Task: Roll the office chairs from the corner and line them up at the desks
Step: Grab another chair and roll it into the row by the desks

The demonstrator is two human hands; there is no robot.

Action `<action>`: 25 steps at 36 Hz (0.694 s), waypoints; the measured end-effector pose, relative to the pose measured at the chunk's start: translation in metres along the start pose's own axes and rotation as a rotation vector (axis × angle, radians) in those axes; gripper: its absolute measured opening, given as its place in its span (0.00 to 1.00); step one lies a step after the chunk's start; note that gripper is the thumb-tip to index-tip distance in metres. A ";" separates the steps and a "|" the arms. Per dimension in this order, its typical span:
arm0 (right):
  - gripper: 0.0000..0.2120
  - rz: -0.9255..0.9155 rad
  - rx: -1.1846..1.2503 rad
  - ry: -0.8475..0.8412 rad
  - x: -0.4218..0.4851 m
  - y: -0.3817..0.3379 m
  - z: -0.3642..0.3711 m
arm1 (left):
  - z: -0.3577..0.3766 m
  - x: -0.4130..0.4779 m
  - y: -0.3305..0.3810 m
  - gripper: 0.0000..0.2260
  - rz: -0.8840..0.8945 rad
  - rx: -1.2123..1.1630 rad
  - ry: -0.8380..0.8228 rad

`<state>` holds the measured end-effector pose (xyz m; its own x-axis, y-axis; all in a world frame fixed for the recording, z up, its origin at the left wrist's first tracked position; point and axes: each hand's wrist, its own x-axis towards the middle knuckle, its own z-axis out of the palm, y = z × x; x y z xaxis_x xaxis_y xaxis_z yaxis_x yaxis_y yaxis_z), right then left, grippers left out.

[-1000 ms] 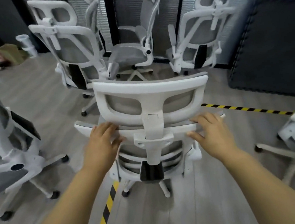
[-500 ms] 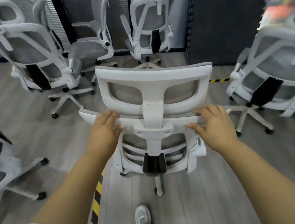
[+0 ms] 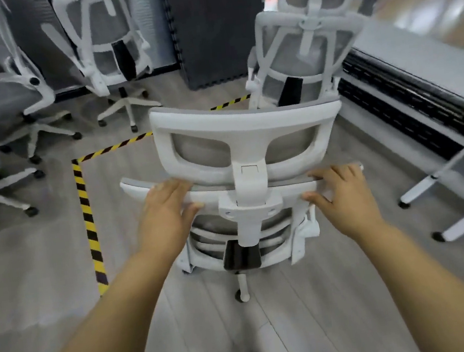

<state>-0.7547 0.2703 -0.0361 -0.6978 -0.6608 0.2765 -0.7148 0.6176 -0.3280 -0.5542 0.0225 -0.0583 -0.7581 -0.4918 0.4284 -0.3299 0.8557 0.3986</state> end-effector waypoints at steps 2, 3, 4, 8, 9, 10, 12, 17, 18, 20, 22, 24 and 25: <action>0.22 0.054 -0.017 0.001 -0.016 0.008 -0.010 | 0.007 0.001 0.010 0.17 0.055 -0.029 -0.021; 0.22 0.083 -0.023 0.003 -0.024 0.011 -0.015 | 0.010 0.001 0.016 0.16 0.085 -0.047 -0.030; 0.22 0.119 -0.025 0.002 -0.032 0.014 -0.020 | 0.013 0.002 0.023 0.16 0.111 -0.068 -0.036; 0.22 0.239 -0.045 -0.006 -0.055 0.027 -0.038 | 0.024 0.006 0.047 0.16 0.184 -0.108 -0.062; 0.22 0.259 -0.048 -0.009 -0.060 0.032 -0.043 | 0.028 0.007 0.053 0.16 0.195 -0.112 -0.076; 0.22 0.277 -0.047 -0.010 -0.064 0.037 -0.047 | 0.032 0.009 0.059 0.16 0.205 -0.116 -0.088; 0.23 0.309 -0.041 -0.014 -0.072 0.049 -0.055 | 0.041 0.013 0.070 0.17 0.216 -0.131 -0.113; 0.22 0.372 -0.037 -0.010 -0.083 0.086 -0.074 | 0.068 0.025 0.106 0.18 0.255 -0.141 -0.164; 0.22 0.376 -0.039 -0.015 -0.082 0.091 -0.077 | 0.071 0.027 0.111 0.18 0.257 -0.140 -0.169; 0.22 0.390 -0.032 -0.014 -0.082 0.109 -0.086 | 0.082 0.033 0.127 0.18 0.270 -0.144 -0.175; 0.22 0.395 -0.025 -0.008 -0.081 0.131 -0.094 | 0.095 0.039 0.147 0.20 0.273 -0.152 -0.183; 0.22 0.401 -0.020 -0.007 -0.078 0.155 -0.101 | 0.107 0.045 0.167 0.22 0.272 -0.160 -0.179; 0.22 0.402 -0.018 -0.009 -0.077 0.167 -0.105 | 0.114 0.049 0.177 0.22 0.267 -0.168 -0.176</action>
<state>-0.8255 0.4688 -0.0174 -0.9217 -0.3686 0.1209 -0.3855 0.8350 -0.3927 -0.7137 0.1683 -0.0593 -0.8953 -0.2068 0.3947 -0.0212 0.9046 0.4258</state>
